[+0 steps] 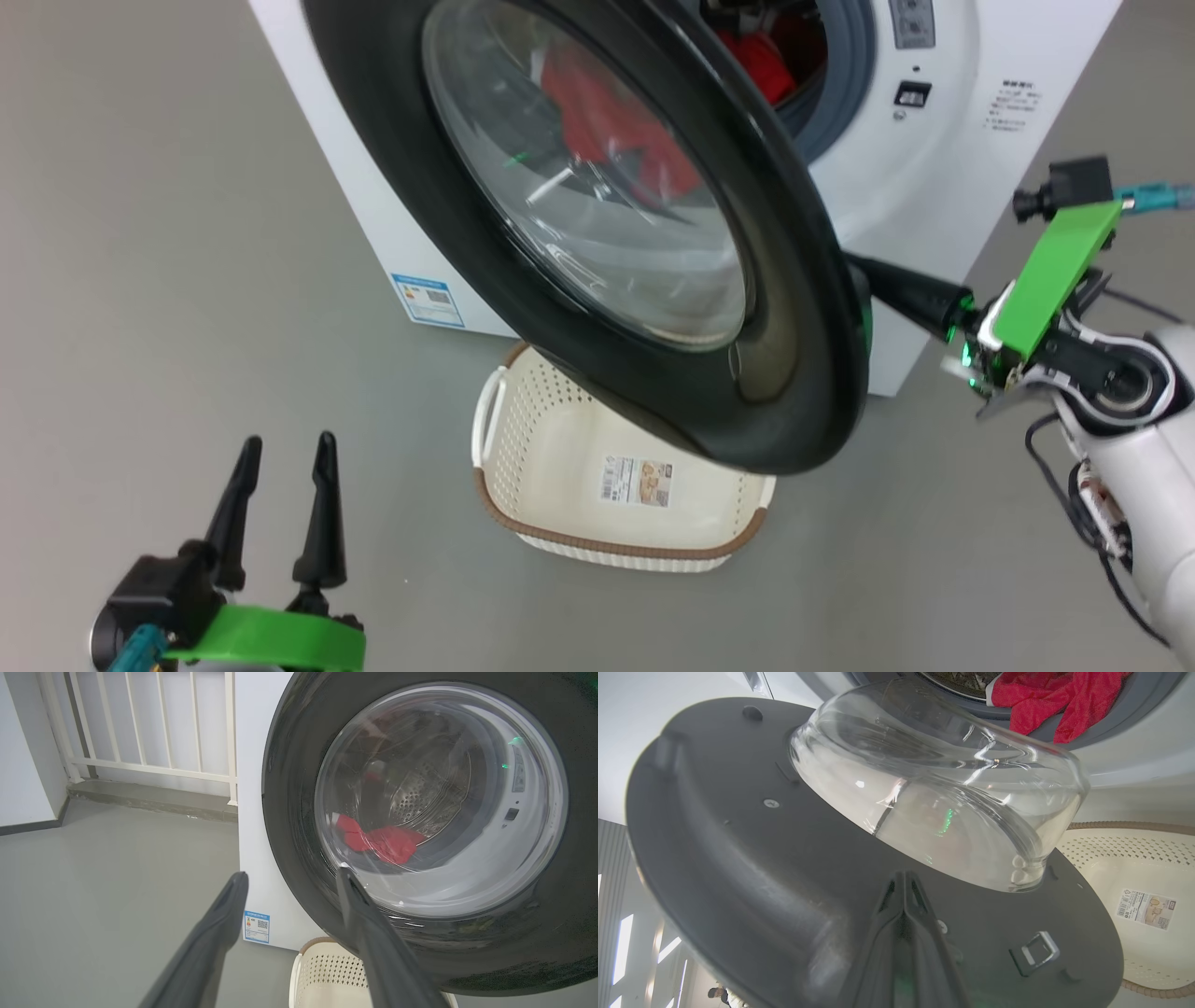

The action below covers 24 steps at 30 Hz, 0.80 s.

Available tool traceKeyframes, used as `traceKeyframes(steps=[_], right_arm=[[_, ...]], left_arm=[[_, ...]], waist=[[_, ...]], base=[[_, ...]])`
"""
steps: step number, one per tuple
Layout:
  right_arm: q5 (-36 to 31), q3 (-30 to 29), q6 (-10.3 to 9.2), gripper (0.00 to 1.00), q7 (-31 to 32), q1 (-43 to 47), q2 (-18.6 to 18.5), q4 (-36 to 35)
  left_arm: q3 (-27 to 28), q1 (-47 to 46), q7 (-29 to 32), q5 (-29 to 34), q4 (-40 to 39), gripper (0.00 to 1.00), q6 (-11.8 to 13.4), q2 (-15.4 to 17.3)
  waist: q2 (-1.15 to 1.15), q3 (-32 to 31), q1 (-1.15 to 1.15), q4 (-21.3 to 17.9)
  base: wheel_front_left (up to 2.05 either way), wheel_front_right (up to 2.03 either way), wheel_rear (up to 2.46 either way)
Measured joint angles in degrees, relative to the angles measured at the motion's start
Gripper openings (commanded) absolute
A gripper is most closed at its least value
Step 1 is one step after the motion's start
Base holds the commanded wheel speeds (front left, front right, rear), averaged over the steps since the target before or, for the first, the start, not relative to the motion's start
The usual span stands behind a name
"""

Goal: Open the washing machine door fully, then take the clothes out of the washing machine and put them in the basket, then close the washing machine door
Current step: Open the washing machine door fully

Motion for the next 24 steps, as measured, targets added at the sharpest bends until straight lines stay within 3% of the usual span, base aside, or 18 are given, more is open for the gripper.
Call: traceKeyframes(steps=[11, 24], right_arm=[[-0.41, -0.98, 0.0, 0.0, 0.32, 9.37, 1.56, -7.68], [-0.51, -1.56, 0.0, 0.0, 1.43, 13.28, 3.38, -10.49]], left_arm=[[0.82, 2.79, 0.0, 0.53, 0.74, 1.0, -0.42, 0.03], [0.76, 3.75, 0.0, 0.6, 0.91, 1.0, -0.42, 0.21]], waist=[[0.0, -4.2, 0.0, 3.57], [0.0, -5.91, 0.0, 7.54]], base=[[0.0, 0.0, 0.0], [0.0, 0.0, 0.0]])
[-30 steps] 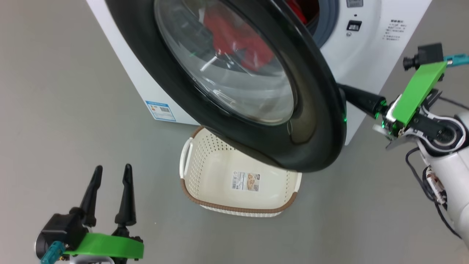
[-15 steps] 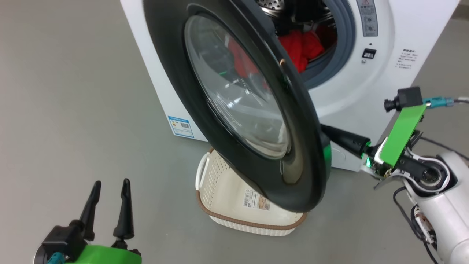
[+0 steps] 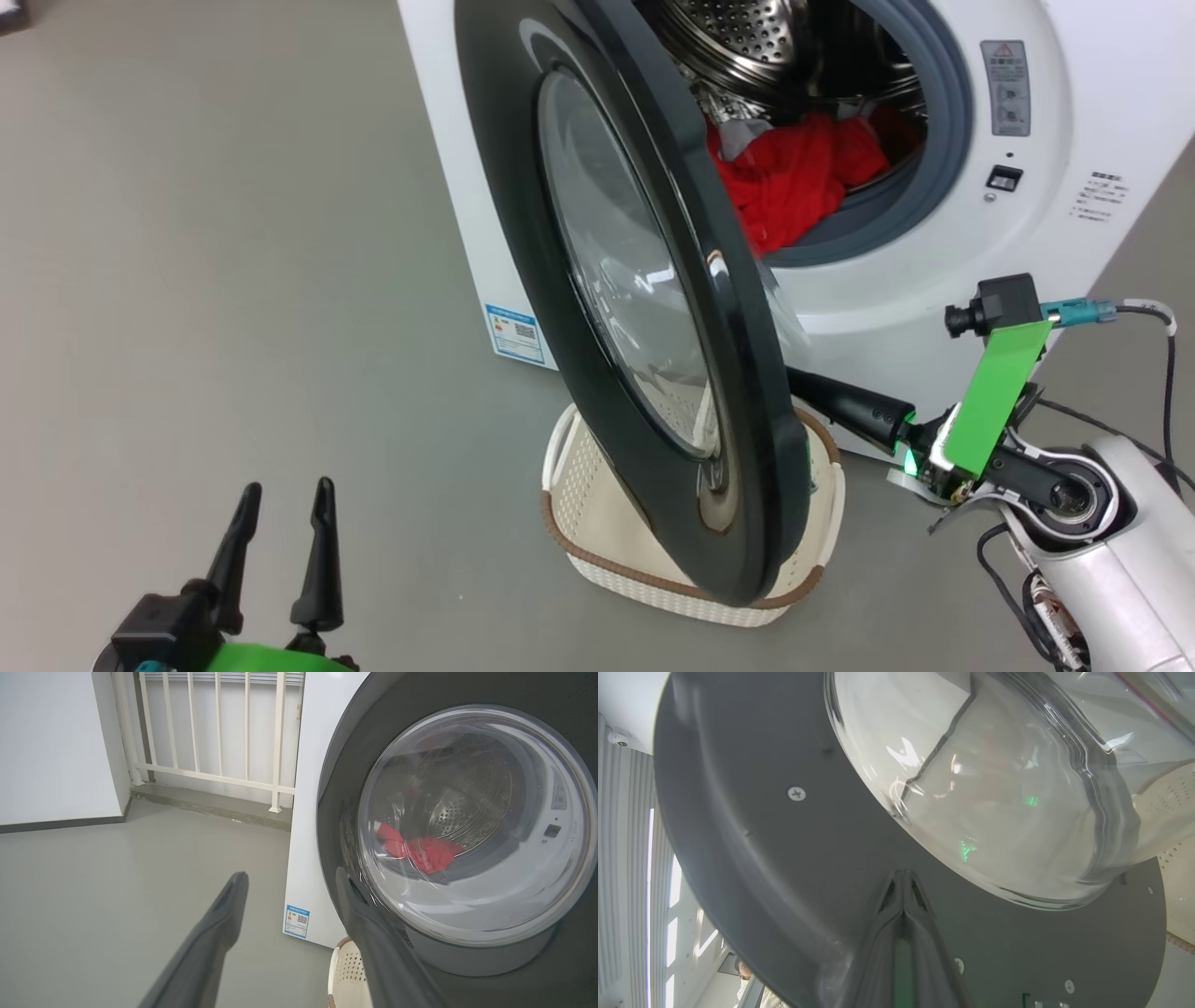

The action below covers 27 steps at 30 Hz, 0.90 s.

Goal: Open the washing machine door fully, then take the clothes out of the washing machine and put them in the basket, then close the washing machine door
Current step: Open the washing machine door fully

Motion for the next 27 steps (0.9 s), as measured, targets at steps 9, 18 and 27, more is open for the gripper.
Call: traceKeyframes(steps=[9, 18, 27], right_arm=[[-0.46, 0.11, 0.0, 0.0, 1.08, 0.82, 1.86, -1.21], [-0.89, 0.44, 0.0, 0.0, 2.24, 1.64, 4.11, -1.63], [-1.83, 0.66, 0.0, 0.0, 3.15, 1.65, 5.34, -1.64]], left_arm=[[-0.27, 0.28, 0.0, 0.0, 0.04, 1.0, 0.0, 0.27], [-0.46, 0.29, 0.0, 0.0, 0.04, 1.0, 0.0, 0.56], [-0.62, 0.37, 0.0, 0.27, 0.04, 1.0, 0.0, 0.7]], waist=[[0.0, -0.72, 0.0, 2.93], [0.0, -0.94, 0.0, 4.78], [0.0, -1.25, 0.0, 5.09]], base=[[0.0, 0.0, 0.0], [0.0, 0.0, 0.0], [0.0, 0.0, 0.0]])
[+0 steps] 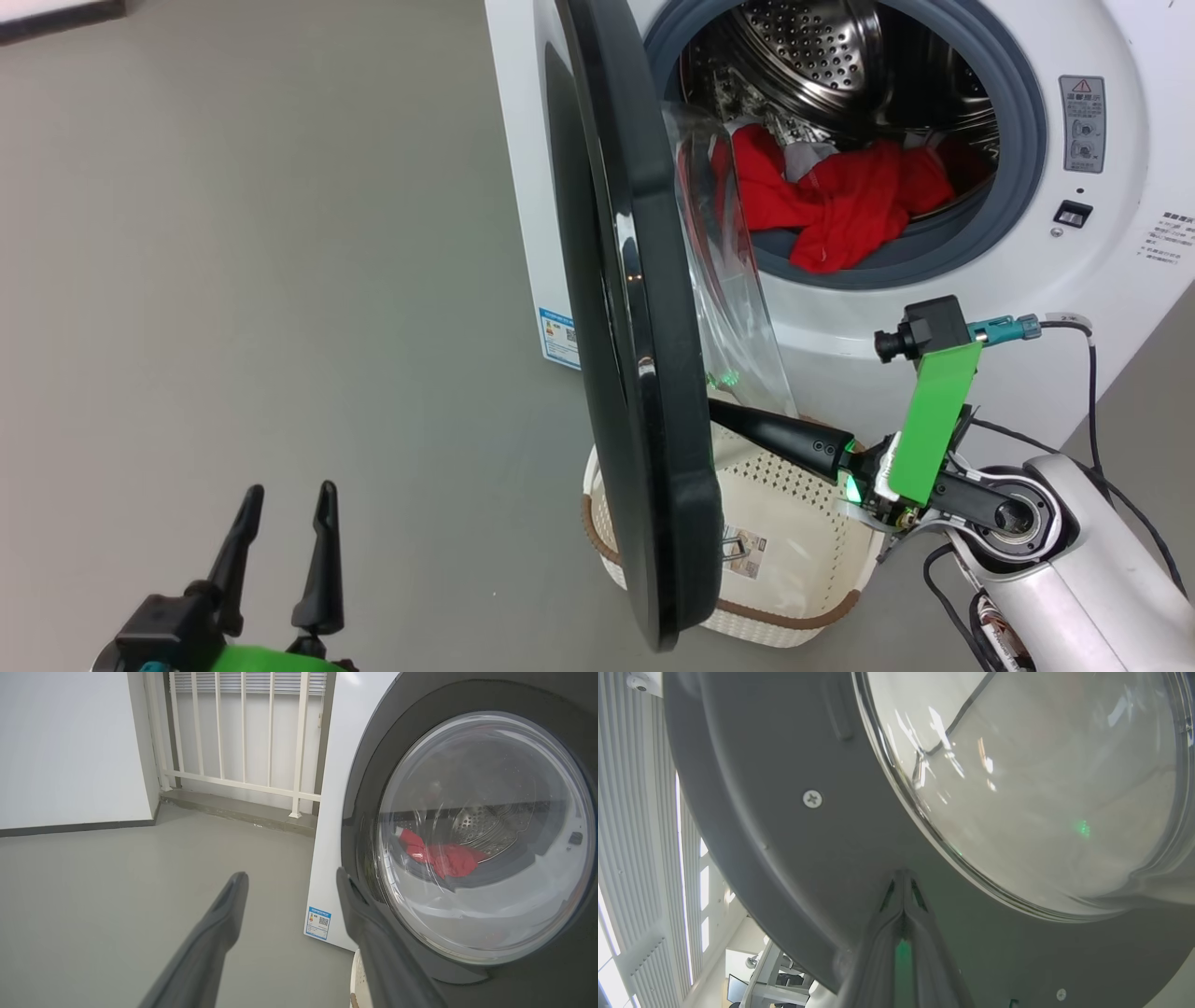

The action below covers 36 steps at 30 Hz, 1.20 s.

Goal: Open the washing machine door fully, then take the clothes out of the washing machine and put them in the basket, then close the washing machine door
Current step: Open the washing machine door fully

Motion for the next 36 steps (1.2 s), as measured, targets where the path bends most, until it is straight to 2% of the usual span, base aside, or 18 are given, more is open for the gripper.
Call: traceKeyframes(steps=[27, 30, 31, 32, 35, 36], right_arm=[[-1.7, -2.1, 0.0, 0.0, 0.77, 1.25, 1.62, -0.32], [-1.74, -2.59, 0.0, 0.07, 0.74, 1.3, 1.62, -0.58], [-1.91, -2.85, 0.0, 0.11, 0.43, 1.3, 1.62, -0.69], [-2.19, -3.11, 0.0, 0.23, 0.24, 1.3, 1.58, -0.78], [-2.24, -3.44, 0.0, 0.29, 0.22, 1.31, 1.54, -0.92], [-2.24, -3.55, 0.0, 0.36, -0.01, 1.31, 1.54, -1.02]], left_arm=[[-0.26, 1.13, 0.0, 0.22, -0.03, 1.0, 0.0, 0.07], [-0.15, 1.14, 0.0, 0.22, -0.09, 1.0, 0.0, 0.05], [-0.1, 1.14, 0.0, 0.22, -0.1, 1.0, 0.0, 0.07], [-0.04, 1.14, 0.0, 0.22, -0.1, 1.0, 0.0, 0.05], [0.09, 1.14, 0.0, 0.22, -0.12, 1.0, 0.0, 0.04], [0.12, 1.14, 0.0, 0.22, -0.12, 1.0, 0.0, 0.03]], waist=[[0.0, -1.06, 0.0, -2.48], [0.0, -1.0, 0.0, -3.15], [0.0, -0.97, 0.0, -3.41], [0.0, -0.93, 0.0, -3.68], [0.0, -0.81, 0.0, -4.59], [0.0, -0.79, 0.0, -4.91]], base=[[0.0, 0.0, 0.0], [0.0, 0.0, 0.0], [0.0, 0.0, 0.0], [0.0, 0.0, 0.0], [0.0, 0.0, 0.0], [0.0, 0.0, 0.0]])
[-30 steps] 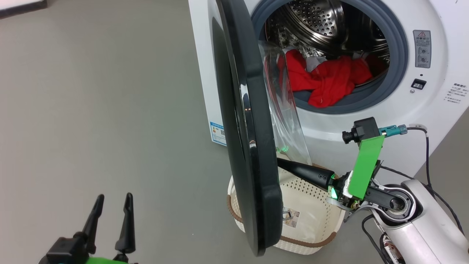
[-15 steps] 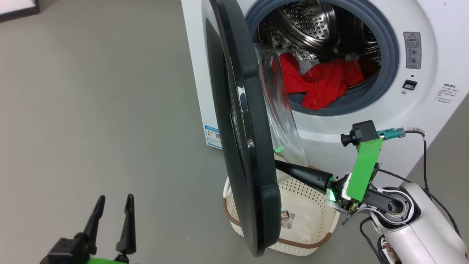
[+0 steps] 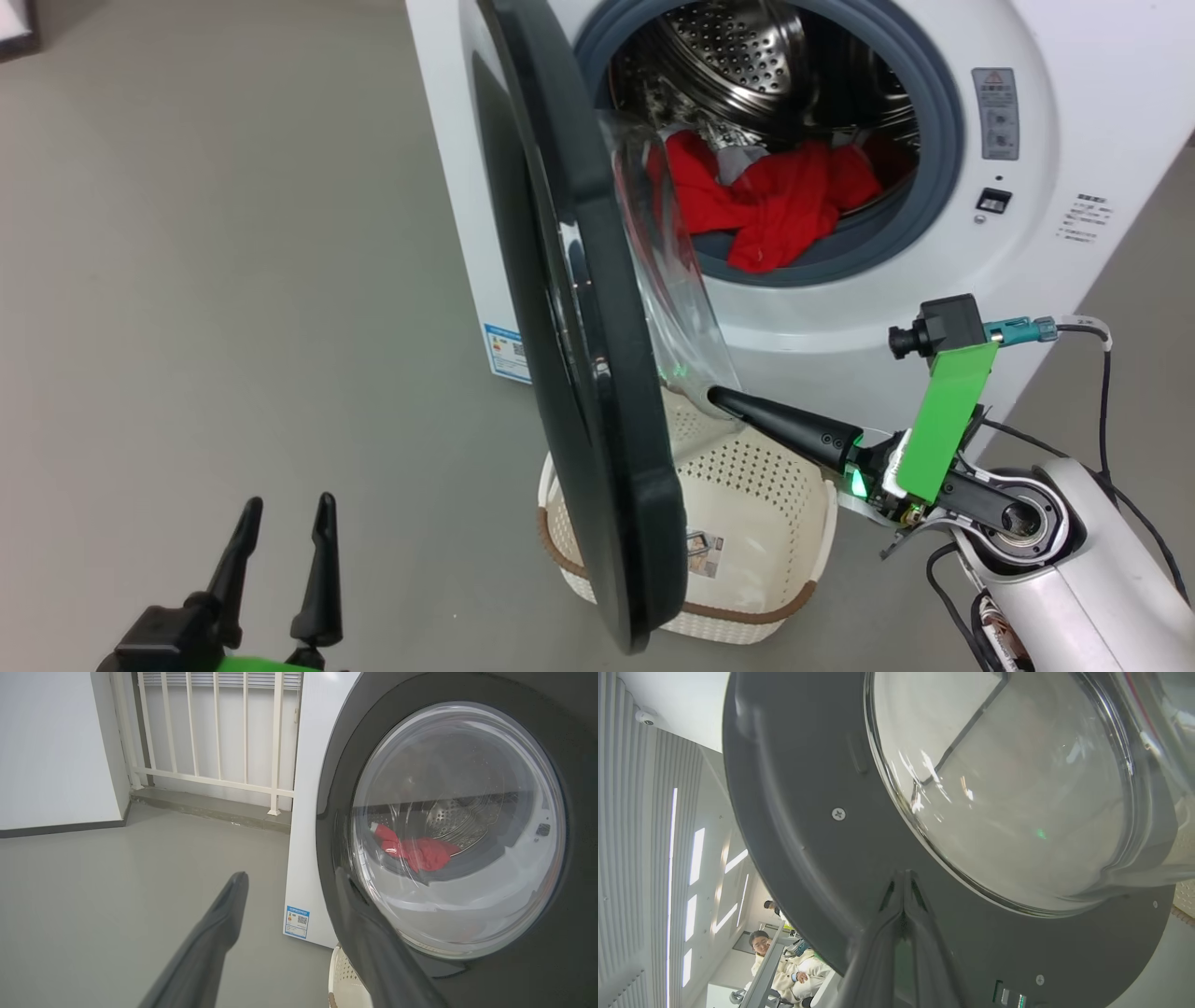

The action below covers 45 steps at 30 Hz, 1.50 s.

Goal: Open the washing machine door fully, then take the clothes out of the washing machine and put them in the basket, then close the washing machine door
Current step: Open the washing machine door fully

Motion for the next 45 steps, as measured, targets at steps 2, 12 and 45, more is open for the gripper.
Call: traceKeyframes(steps=[2, 12, 45], right_arm=[[-0.01, -0.24, 0.0, 0.58, -0.3, 0.0, 0.01, -0.33], [-3.72, -2.05, 0.0, 1.0, -6.28, 1.55, 0.37, -3.52], [-37.69, 7.45, 0.01, 1.0, -52.63, 4.22, -10.62, -0.29]], left_arm=[[0.08, 0.0, 0.0, 0.0, 0.0, 1.0, 0.0, 0.0], [0.07, 0.0, 0.0, 0.0, -0.21, 1.0, 0.0, -0.07], [0.58, -0.01, 0.0, 0.0, -1.25, 1.0, 0.0, -0.53]], waist=[[0.0, 0.01, 0.0, -0.69], [0.0, -0.11, 0.0, -5.02], [0.0, 0.96, 0.0, -15.91]], base=[[0.0, 0.0, 0.0], [0.0, 0.0, 0.0], [0.0, 0.0, 0.0]])
